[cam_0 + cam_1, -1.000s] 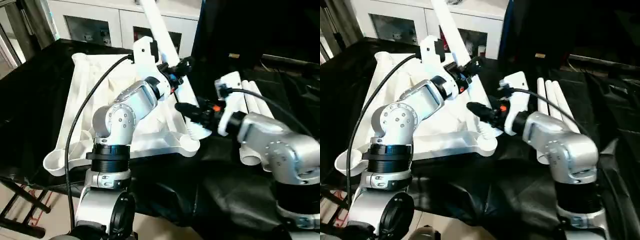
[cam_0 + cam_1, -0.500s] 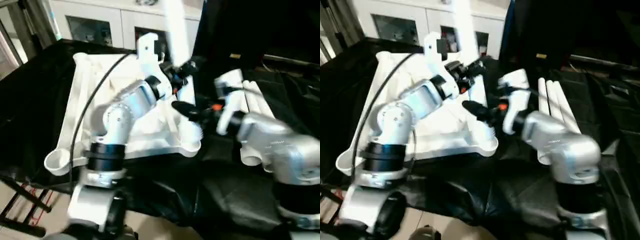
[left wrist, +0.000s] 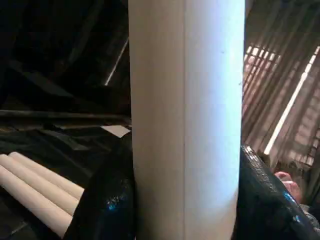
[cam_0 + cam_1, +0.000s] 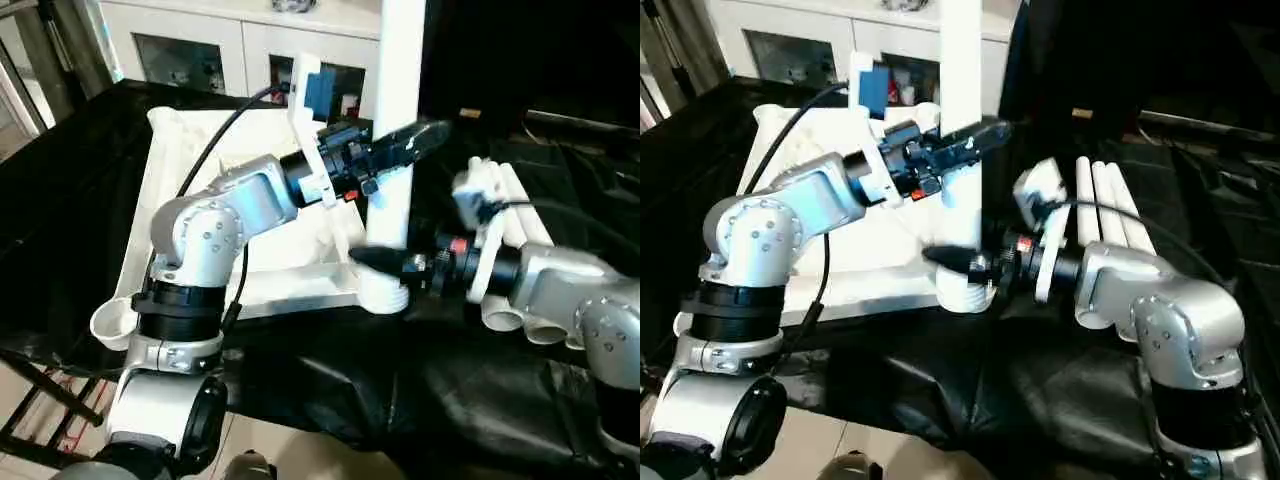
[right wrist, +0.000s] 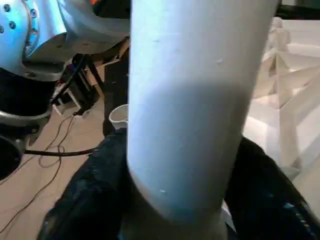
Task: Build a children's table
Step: Pick table leg
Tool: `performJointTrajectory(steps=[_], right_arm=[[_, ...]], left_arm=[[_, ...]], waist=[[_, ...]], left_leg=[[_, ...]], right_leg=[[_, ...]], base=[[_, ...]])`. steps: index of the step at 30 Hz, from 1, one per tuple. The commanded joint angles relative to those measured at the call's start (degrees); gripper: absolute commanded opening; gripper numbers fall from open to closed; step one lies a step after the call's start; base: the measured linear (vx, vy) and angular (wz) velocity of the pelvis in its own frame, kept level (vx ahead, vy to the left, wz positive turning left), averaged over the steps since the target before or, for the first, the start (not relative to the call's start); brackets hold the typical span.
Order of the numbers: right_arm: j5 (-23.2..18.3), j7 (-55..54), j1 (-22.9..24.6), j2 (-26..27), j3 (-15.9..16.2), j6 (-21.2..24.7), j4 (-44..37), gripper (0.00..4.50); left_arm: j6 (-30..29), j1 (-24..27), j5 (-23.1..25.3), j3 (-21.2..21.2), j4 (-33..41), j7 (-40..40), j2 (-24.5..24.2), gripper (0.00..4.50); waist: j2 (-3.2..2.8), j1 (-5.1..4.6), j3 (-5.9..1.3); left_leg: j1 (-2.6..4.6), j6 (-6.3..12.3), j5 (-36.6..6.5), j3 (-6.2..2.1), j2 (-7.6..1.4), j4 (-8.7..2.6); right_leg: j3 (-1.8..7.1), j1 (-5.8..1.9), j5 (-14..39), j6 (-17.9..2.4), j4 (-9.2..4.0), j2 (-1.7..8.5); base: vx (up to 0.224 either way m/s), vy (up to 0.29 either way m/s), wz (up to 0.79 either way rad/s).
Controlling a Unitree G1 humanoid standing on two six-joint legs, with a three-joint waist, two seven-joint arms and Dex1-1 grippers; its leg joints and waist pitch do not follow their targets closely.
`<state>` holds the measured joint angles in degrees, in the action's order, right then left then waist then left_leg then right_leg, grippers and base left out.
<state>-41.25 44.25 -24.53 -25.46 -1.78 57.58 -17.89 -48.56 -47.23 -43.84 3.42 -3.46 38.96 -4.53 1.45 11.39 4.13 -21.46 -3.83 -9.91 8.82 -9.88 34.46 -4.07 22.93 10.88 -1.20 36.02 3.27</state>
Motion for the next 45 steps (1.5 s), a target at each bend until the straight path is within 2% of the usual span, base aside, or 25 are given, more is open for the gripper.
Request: performJointTrajectory(steps=[1,5,6,7,9,12,15,16,20,22,25,28,29,30,32,33,36,41,42,45], right_arm=[[-0.11,-0.89,0.00,0.14,-0.55,0.49,0.28,2.28],[-0.17,-1.75,-0.20,0.77,-0.77,0.20,0.40,2.16],[-0.18,-2.32,-0.28,1.18,-0.91,0.09,0.50,1.99],[-0.12,-2.82,-0.39,1.42,-0.91,-0.16,0.64,1.97],[0.30,-4.00,-0.62,2.03,-0.86,-0.67,0.94,1.97],[0.82,-5.46,-0.88,2.86,-1.00,-1.27,1.18,1.95],[0.80,-6.52,-1.33,3.70,-1.38,-1.44,1.43,1.95],[0.74,-6.72,-1.44,3.81,-1.41,-1.47,1.49,1.95],[1.00,-7.51,-2.00,4.08,-1.19,-1.72,1.86,1.95],[1.12,-7.72,-2.19,4.07,-0.95,-1.88,2.00,1.95],[1.40,-7.86,-2.47,4.10,-0.73,-2.05,2.22,1.95],[1.72,-8.37,-3.07,4.14,-0.59,-2.45,2.86,1.95],[1.41,-8.49,-3.28,4.34,-0.83,-2.19,3.25,2.51],[1.03,-8.44,-3.44,4.39,-1.03,-1.77,3.59,2.65],[0.76,-7.46,-3.54,3.62,-0.80,-1.48,3.83,2.65],[0.86,-7.07,-3.64,3.06,-0.69,-1.40,3.96,2.85],[0.85,-4.53,-3.88,0.58,-0.47,-1.61,3.97,3.08],[0.05,-0.17,-4.27,-2.83,-0.39,-1.71,3.92,3.11],[0.05,-0.17,-4.27,-2.83,-0.39,-1.71,3.92,3.11],[-0.22,0.99,-4.38,-3.71,-0.02,-1.62,4.08,3.11]], left_arm=[[-0.70,0.24,-1.76,-0.81,2.20,1.22,0.52,1.88],[-1.14,0.64,-2.28,-0.79,2.70,1.48,0.95,1.87],[-1.41,0.78,-2.60,-0.77,2.87,1.62,0.98,1.87],[-1.51,0.68,-2.55,-0.42,2.71,0.27,1.41,2.21],[-0.69,0.84,-0.93,-0.84,2.93,-1.91,1.68,2.56],[-0.14,0.53,3.03,-0.83,1.75,-9.21,3.13,2.76],[-0.96,0.78,3.82,-0.51,1.63,-12.88,4.54,2.89],[-1.01,1.00,4.56,-0.45,1.80,-14.66,5.16,2.47],[0.04,1.18,6.83,0.35,0.74,-19.90,6.91,2.46],[0.64,1.24,7.13,0.51,0.57,-20.48,7.02,2.06],[1.33,1.02,7.49,0.87,0.25,-21.37,7.22,2.16],[2.02,0.25,7.46,1.43,0.06,-21.42,7.09,1.95],[2.29,0.05,7.64,1.28,-0.04,-21.01,6.84,1.93],[2.40,-0.09,7.67,1.05,-0.07,-20.37,6.56,1.91],[2.29,-0.30,7.87,0.19,-0.03,-18.81,5.71,1.89],[2.14,-0.27,7.75,-0.60,0.31,-17.21,5.10,1.88],[0.63,-0.33,7.06,-2.58,1.18,-13.72,3.73,1.88],[-0.73,-0.39,5.65,-3.51,1.52,-11.98,3.43,1.86],[-0.73,-0.39,5.65,-3.51,1.52,-11.98,3.43,1.86],[-0.47,-0.55,5.20,-3.03,1.20,-11.90,3.96,1.86]], waist=[[-0.09,0.08,-4.52],[-0.09,0.09,-4.67],[-0.06,0.06,-4.62],[-0.10,0.07,-4.67],[-0.12,0.03,-4.61],[-0.19,0.02,-4.57],[0.05,0.00,-4.58],[0.03,0.05,-4.60],[0.32,-0.01,-4.66],[0.44,0.01,-4.66],[0.49,-0.08,-4.62],[0.44,-0.06,-4.62],[0.33,-0.05,-4.63],[0.33,-0.11,-4.61],[0.38,-0.08,-4.56],[0.20,-0.02,-4.67],[0.20,0.04,-4.75],[0.33,0.11,-4.66],[0.08,0.12,-4.68],[0.30,0.02,-4.70]], left_leg=[[0.41,-1.13,-9.52,-0.84,-2.85,-3.80],[0.33,-0.97,-8.26,-0.85,-2.92,-3.71],[0.30,-0.91,-8.20,-0.78,-2.84,-3.67],[0.29,-0.97,-8.08,-0.78,-2.85,-3.66],[0.34,-1.13,-8.50,-0.81,-2.86,-3.71],[0.38,-1.65,-9.35,-0.86,-2.96,-3.73],[0.26,-1.55,-9.07,-0.82,-2.77,-3.75],[0.29,-1.47,-8.89,-0.81,-2.72,-3.72],[0.14,-0.96,-7.50,-0.77,-2.71,-3.62],[0.09,-0.83,-6.91,-0.74,-2.64,-3.58],[0.08,-0.61,-6.89,-0.72,-2.63,-3.56],[0.18,-0.65,-7.17,-0.71,-2.70,-3.59],[0.20,-0.63,-7.27,-0.74,-2.66,-3.59],[0.19,-0.64,-7.47,-0.73,-2.65,-3.61],[0.17,-0.75,-7.57,-0.72,-2.63,-3.65],[0.21,-0.78,-7.27,-0.76,-2.66,-3.63],[0.24,-0.78,-6.75,-0.80,-2.77,-3.65],[0.13,-0.30,-6.79,-0.67,-2.74,-3.46],[0.12,-0.35,-6.78,-0.71,-2.74,-3.45],[0.10,-0.02,-6.55,-0.68,-2.74,-3.40]], right_leg=[[3.10,-3.25,15.70,-5.93,-5.14,5.37],[3.12,-3.31,13.14,-6.64,-4.78,5.34],[3.14,-3.26,12.98,-6.75,-4.81,5.29],[3.13,-3.28,12.84,-6.85,-4.76,5.30],[3.11,-3.26,13.18,-6.85,-4.84,5.29],[3.15,-3.24,13.84,-6.41,-4.94,5.29],[3.12,-3.42,14.92,-5.31,-5.13,5.32],[3.11,-3.37,15.20,-5.14,-5.22,5.35],[3.11,-3.44,12.93,-4.97,-5.04,5.10],[3.10,-3.44,13.08,-4.73,-5.01,5.12],[3.11,-3.44,13.42,-4.57,-5.01,5.18],[3.08,-3.30,14.10,-4.57,-5.09,5.17],[3.08,-3.25,14.32,-4.50,-5.10,5.17],[3.07,-3.22,14.56,-4.51,-5.14,5.17],[3.09,-3.25,15.03,-3.96,-5.19,5.14],[3.13,-3.26,14.54,-3.70,-5.12,5.16],[3.13,-3.32,12.68,-3.91,-4.89,5.09],[3.12,-3.46,11.79,-5.78,-4.79,5.24],[3.12,-3.46,11.87,-5.94,-4.74,5.24],[3.09,-3.52,11.82,-6.28,-4.80,5.18]], base=[[0.000,0.000,0.00],[0.000,0.000,0.00],[0.000,0.000,0.00],[0.000,0.000,0.00],[0.000,0.000,0.00],[0.000,0.000,0.00],[0.000,0.000,0.00],[0.000,0.000,0.00],[0.000,0.000,0.00],[0.000,0.000,0.00],[0.000,0.000,0.00],[0.000,0.000,0.00],[0.000,0.000,0.00],[0.000,0.000,0.00],[0.000,0.000,0.00],[0.000,0.000,0.00],[0.000,0.000,0.00],[0.000,0.000,0.00],[0.000,0.000,0.00],[0.000,0.000,0.00]])
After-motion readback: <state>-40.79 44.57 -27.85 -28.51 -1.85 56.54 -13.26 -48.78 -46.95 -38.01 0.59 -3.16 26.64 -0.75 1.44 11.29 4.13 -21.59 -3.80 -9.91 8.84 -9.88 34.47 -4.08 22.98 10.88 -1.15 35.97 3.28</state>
